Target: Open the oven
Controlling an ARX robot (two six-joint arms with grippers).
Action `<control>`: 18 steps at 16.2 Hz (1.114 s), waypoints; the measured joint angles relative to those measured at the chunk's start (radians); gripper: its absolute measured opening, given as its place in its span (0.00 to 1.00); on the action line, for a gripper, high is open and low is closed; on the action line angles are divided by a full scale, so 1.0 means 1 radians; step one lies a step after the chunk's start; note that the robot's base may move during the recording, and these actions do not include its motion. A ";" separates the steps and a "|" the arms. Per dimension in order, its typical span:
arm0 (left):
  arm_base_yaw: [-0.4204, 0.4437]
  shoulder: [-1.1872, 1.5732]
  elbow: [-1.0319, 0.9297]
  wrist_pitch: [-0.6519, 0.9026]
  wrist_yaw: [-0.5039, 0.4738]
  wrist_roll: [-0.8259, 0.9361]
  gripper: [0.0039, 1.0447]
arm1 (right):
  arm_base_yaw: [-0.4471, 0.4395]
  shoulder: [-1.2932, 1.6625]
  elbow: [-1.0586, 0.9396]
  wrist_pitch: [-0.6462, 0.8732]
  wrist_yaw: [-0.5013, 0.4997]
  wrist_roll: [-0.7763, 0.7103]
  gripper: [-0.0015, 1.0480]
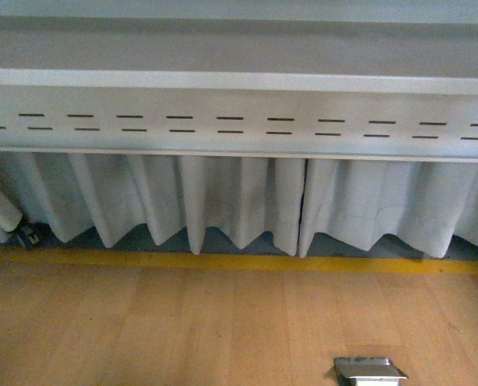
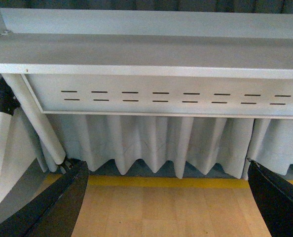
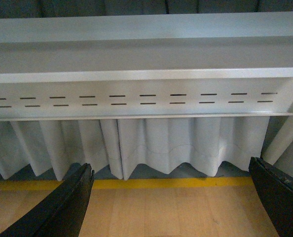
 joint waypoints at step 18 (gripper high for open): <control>0.000 0.000 0.000 -0.001 0.000 0.000 0.94 | 0.000 0.000 0.000 -0.002 0.000 0.000 0.94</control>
